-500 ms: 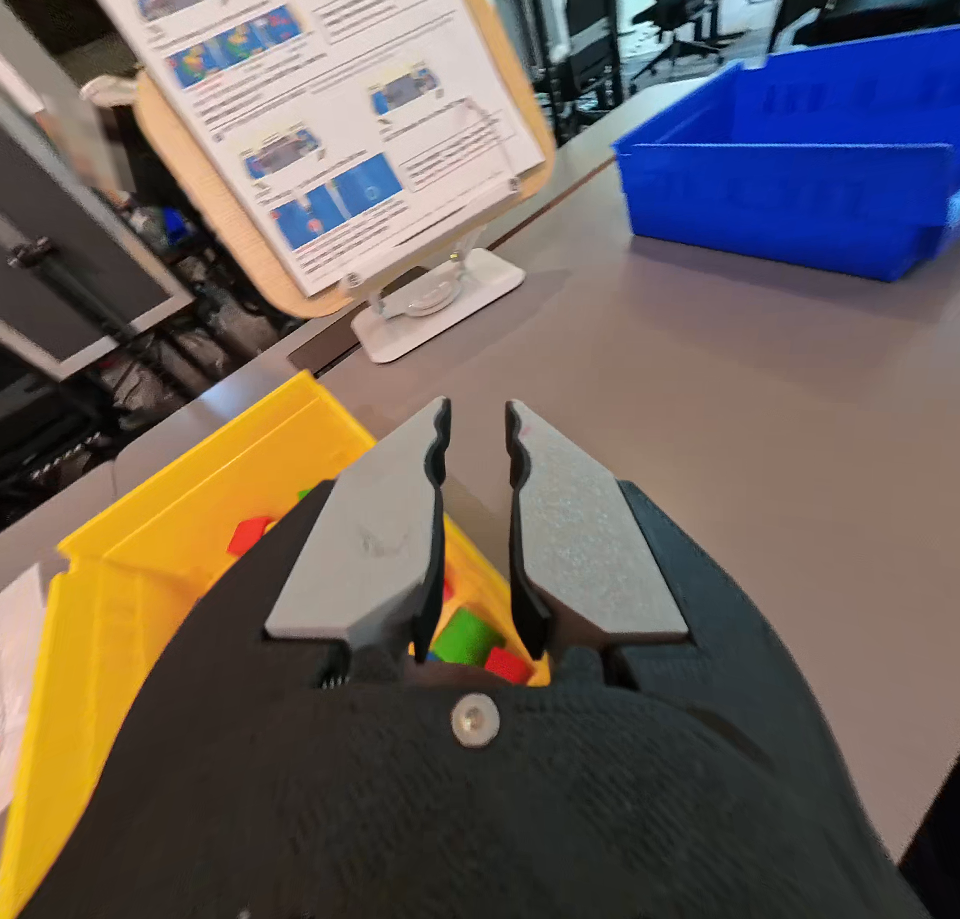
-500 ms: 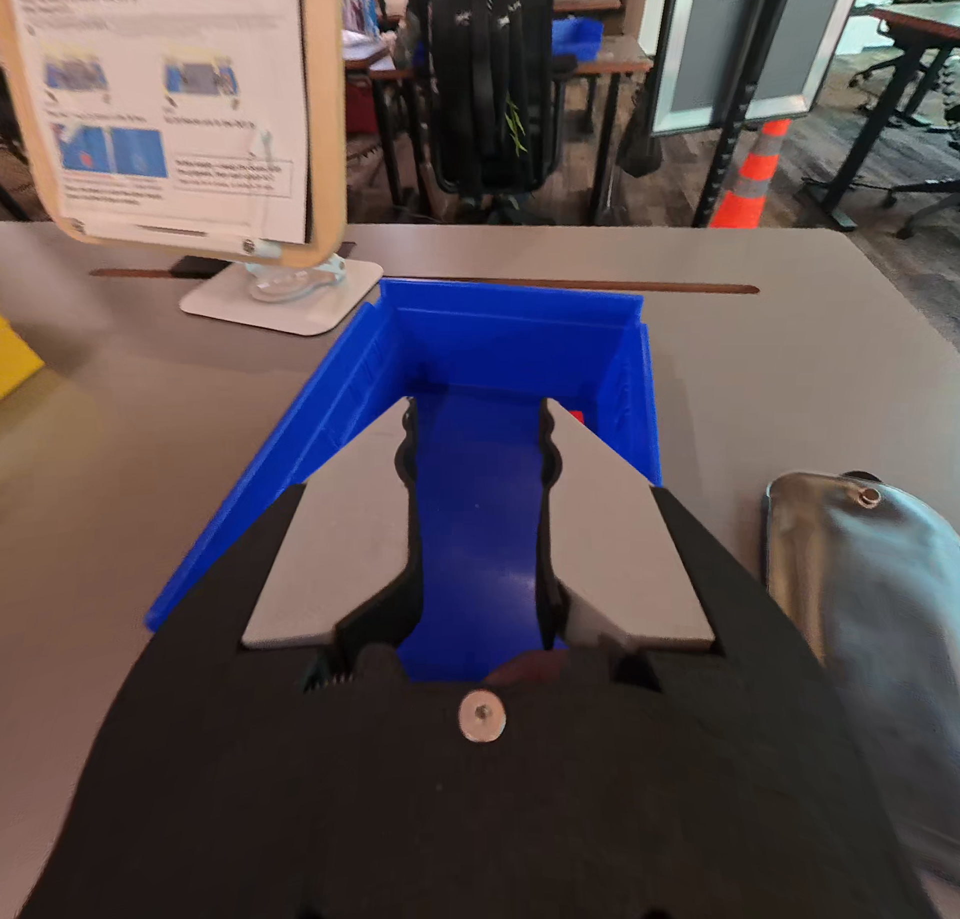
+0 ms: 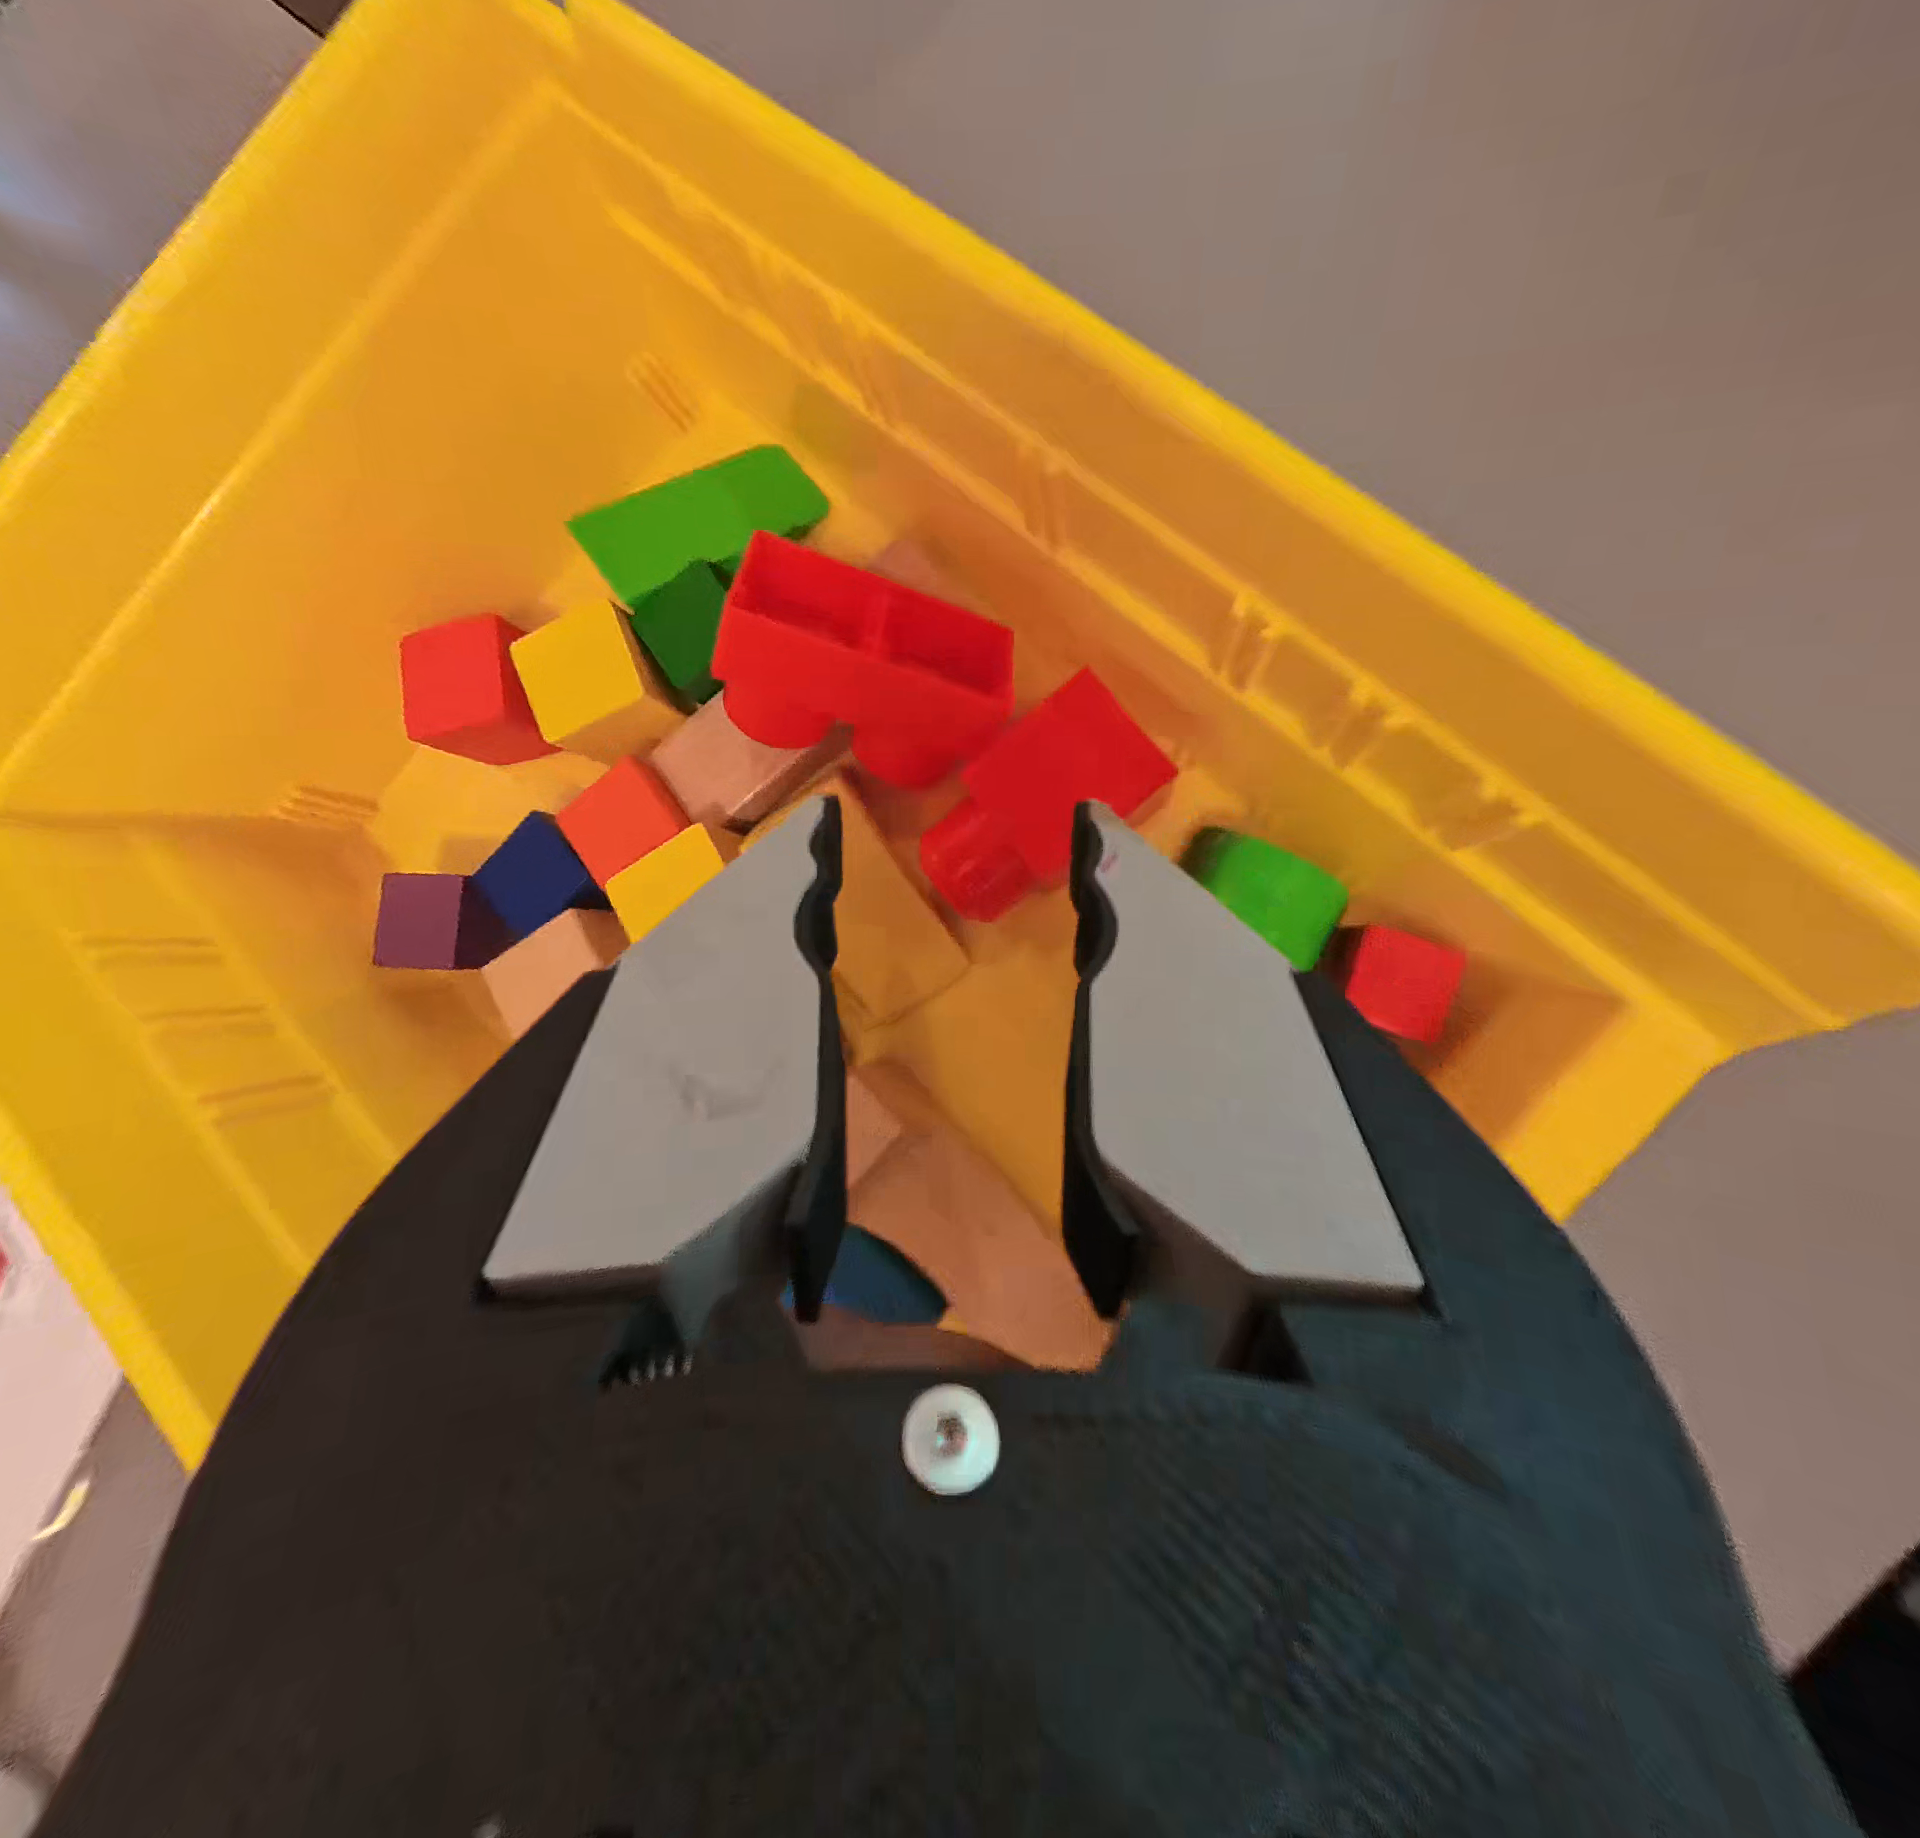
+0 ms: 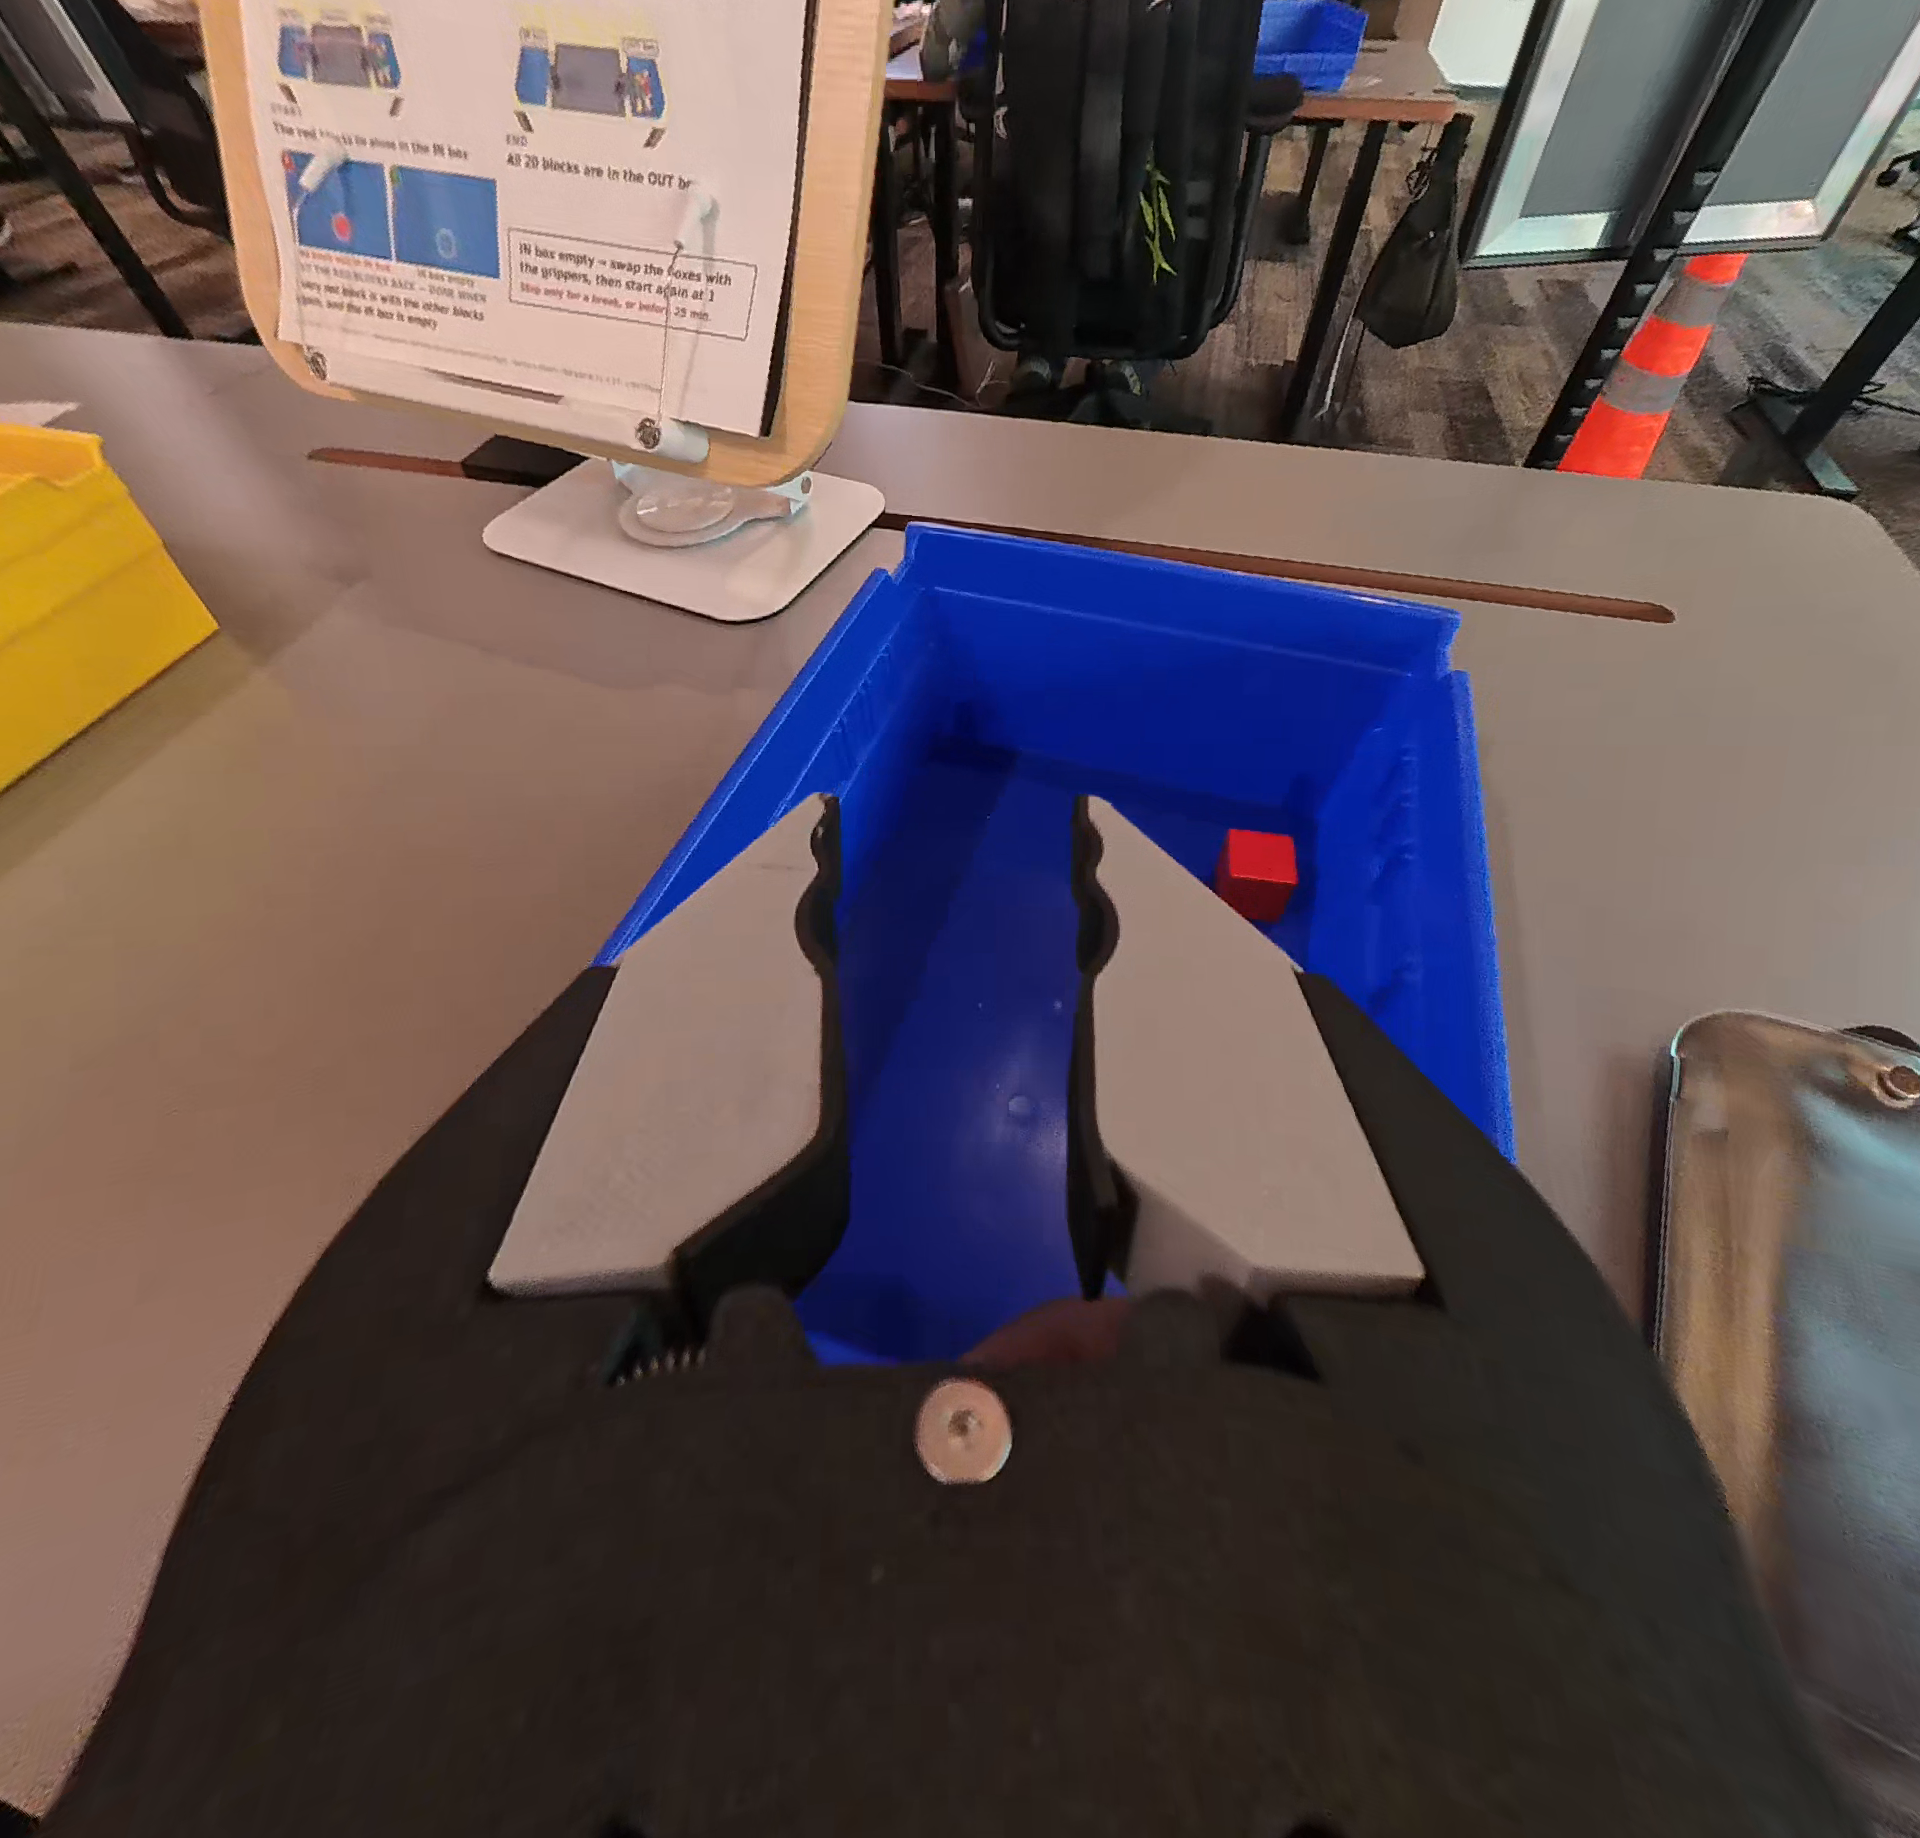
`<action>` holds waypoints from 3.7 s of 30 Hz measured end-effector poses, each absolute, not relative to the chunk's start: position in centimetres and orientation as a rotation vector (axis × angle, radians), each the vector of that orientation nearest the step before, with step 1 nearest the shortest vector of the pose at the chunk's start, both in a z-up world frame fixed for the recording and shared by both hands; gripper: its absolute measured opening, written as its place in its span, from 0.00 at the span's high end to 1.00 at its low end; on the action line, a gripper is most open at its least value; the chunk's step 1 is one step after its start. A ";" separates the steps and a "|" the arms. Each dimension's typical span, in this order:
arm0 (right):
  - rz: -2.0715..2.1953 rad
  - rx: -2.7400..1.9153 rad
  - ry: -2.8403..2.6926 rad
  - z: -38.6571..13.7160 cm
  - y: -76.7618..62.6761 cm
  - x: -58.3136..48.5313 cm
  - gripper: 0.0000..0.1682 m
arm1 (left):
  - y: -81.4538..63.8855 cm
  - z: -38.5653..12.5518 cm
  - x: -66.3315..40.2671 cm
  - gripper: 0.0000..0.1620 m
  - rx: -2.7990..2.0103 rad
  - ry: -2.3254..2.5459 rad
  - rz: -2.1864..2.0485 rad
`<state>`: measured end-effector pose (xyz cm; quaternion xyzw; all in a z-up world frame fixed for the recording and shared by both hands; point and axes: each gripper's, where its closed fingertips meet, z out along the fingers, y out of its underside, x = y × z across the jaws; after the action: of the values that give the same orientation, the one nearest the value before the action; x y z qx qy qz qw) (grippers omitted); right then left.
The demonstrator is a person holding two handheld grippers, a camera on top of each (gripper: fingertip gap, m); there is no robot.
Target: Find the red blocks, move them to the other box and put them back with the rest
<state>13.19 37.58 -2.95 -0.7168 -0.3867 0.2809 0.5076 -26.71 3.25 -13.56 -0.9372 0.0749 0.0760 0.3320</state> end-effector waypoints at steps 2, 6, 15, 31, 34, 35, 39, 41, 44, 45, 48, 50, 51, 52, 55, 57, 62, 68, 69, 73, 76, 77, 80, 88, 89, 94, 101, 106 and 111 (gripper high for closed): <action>0.679 -1.721 -0.948 -2.9 37.1 12.8 0.75 | 3.9 -13.6 -28.0 0.71 -2.462 0.196 0.288; 0.672 -1.711 -0.978 -3.0 36.5 12.3 0.75 | 6.3 -12.8 -29.7 0.68 -2.402 0.015 0.267; 0.682 -1.688 -0.991 -2.5 36.1 12.6 0.75 | 8.2 -16.2 -30.7 0.74 -2.514 -0.115 0.161; 1.587 -1.250 -1.686 -0.2 11.7 3.7 0.68 | 5.4 6.1 -0.7 0.75 -1.151 0.612 0.172; 1.965 -1.072 -1.835 1.3 5.2 4.9 0.66 | 3.0 5.6 5.3 0.75 -0.959 0.745 0.074; 2.077 -1.015 -1.870 1.9 3.6 5.7 0.64 | 2.6 5.2 6.8 0.74 -0.935 0.787 0.037; 2.192 -0.898 -1.955 2.4 0.3 6.9 0.61 | 2.1 4.1 9.0 0.75 -0.888 0.858 0.026; 2.200 -0.873 -1.984 2.3 -0.5 7.1 0.66 | 2.6 3.5 9.2 0.74 -0.905 0.867 0.007; 2.221 -0.911 -1.968 2.4 -0.4 6.7 0.71 | 2.8 3.3 8.8 0.75 -0.907 0.872 0.019; 2.215 -0.924 -1.960 2.3 -0.3 6.5 0.71 | 3.1 3.2 8.5 0.74 -0.916 0.870 0.039; 2.206 -0.993 -1.913 2.0 0.5 5.5 0.71 | 4.0 2.8 7.5 0.74 -0.964 0.848 0.094; 2.203 -1.043 -1.870 1.8 1.2 4.8 0.71 | 4.7 2.6 6.7 0.75 -1.022 0.825 0.147; 2.202 -1.065 -1.845 1.8 1.6 4.5 0.71 | 4.9 2.6 6.4 0.75 -1.050 0.805 0.160; 2.206 -1.078 -1.823 2.0 1.9 4.3 0.71 | 5.0 2.6 6.2 0.75 -1.066 0.799 0.165; 2.200 -1.095 -1.735 2.8 3.5 4.3 0.71 | 4.7 3.3 5.4 0.79 -1.057 0.751 0.184; 2.161 -1.118 -1.659 3.3 5.5 4.3 0.71 | 4.9 3.4 4.5 0.74 -1.084 0.715 0.166; 1.707 -1.351 -1.378 2.2 16.1 3.9 0.72 | 6.8 1.7 0.7 0.67 -1.325 0.606 0.161; 1.011 -1.621 -0.992 -0.1 32.1 10.5 0.71 | 9.0 -2.7 -5.3 0.65 -1.701 0.400 0.124; 0.911 -1.666 -0.957 -0.9 34.0 11.7 0.71 | 9.1 -3.4 -5.8 0.65 -1.740 0.379 0.091; 0.625 -1.817 -0.916 -4.6 38.5 14.5 0.71 | 8.4 -4.2 -9.0 0.60 -1.831 0.283 0.057; 0.582 -1.910 -0.905 -7.9 40.6 13.2 0.71 | 7.1 -2.9 -12.0 0.60 -1.801 0.171 0.056; 0.514 -1.923 -0.896 -8.8 41.7 12.7 0.70 | 6.6 -2.5 -12.7 0.60 -1.788 0.149 0.053; 0.255 -1.876 -0.814 -9.2 44.8 12.9 0.60 | 5.5 -1.6 -14.7 0.62 -1.756 0.077 0.100; 0.572 -1.797 -0.743 -5.0 42.4 13.5 0.62 | 4.0 -2.3 -19.2 0.62 -1.799 -0.016 0.229; 0.600 -1.782 -0.739 -4.4 42.1 13.6 0.62 | 3.6 -2.5 -20.1 0.62 -1.804 -0.042 0.240; 0.675 -1.714 -0.750 -2.1 40.4 13.4 0.64 | 2.3 -5.8 -24.7 0.62 -1.912 -0.165 0.293; 0.701 -1.705 -0.841 -2.1 38.2 11.5 0.64 | 2.8 -10.8 -25.7 0.63 -2.117 -0.121 0.289; 0.693 -1.707 -0.891 -2.6 37.4 10.7 0.64 | 3.2 -14.3 -24.4 0.63 -2.311 0.030 0.288; 0.731 -1.728 -0.936 -3.5 36.8 10.1 0.64 | 4.2 -15.0 -24.7 0.64 -2.448 0.289 0.361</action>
<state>10.12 36.75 -3.50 -0.7141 -0.3870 0.3022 0.4989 -24.68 4.21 -14.96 -0.9312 0.1098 0.1373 0.3193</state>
